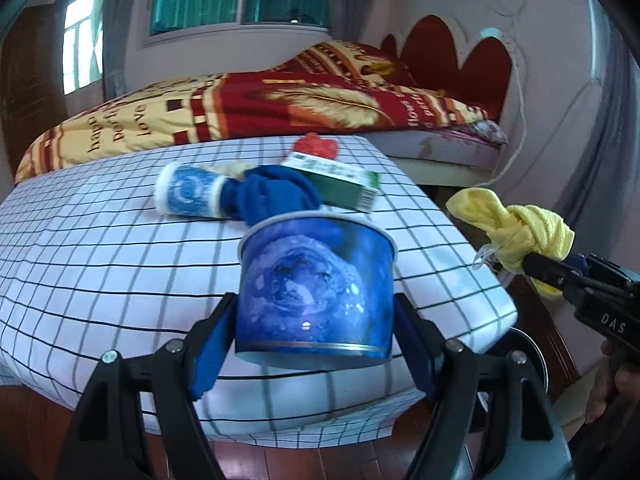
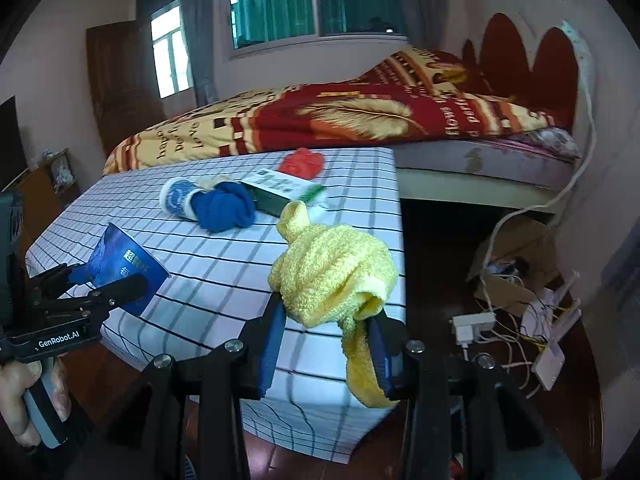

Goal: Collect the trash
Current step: 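Carry the blue mug and yellow cloth over the black bin with both grippers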

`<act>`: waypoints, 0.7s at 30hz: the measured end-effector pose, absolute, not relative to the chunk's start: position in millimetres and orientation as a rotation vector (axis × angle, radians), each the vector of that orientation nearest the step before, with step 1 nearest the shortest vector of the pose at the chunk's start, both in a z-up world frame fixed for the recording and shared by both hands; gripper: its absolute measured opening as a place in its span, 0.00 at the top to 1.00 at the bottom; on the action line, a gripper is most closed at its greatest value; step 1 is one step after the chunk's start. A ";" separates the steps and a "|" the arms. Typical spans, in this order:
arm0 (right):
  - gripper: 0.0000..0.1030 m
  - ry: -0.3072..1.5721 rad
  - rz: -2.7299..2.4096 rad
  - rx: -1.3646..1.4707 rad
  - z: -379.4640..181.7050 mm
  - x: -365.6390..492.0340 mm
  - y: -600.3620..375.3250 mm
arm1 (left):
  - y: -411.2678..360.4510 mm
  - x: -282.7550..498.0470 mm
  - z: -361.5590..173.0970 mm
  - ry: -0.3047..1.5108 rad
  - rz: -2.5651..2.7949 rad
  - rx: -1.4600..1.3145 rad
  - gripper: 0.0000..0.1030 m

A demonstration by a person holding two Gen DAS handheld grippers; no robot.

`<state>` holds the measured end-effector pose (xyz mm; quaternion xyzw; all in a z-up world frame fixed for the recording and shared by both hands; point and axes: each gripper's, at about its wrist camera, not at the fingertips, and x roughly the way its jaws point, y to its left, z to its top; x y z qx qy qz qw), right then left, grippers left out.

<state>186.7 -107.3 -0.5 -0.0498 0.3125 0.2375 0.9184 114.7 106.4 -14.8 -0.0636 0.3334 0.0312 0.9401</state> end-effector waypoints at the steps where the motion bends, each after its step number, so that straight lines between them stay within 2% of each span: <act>1: 0.60 0.643 0.476 -0.098 -1.3 185.2 -114.8 | 102.0 115.2 -14.9 0.682 0.055 -0.126 0.26; 21: 0.60 0.702 0.258 -0.009 -30.4 165.6 -242.6 | -8.8 137.4 -19.8 0.707 -0.154 -0.036 0.26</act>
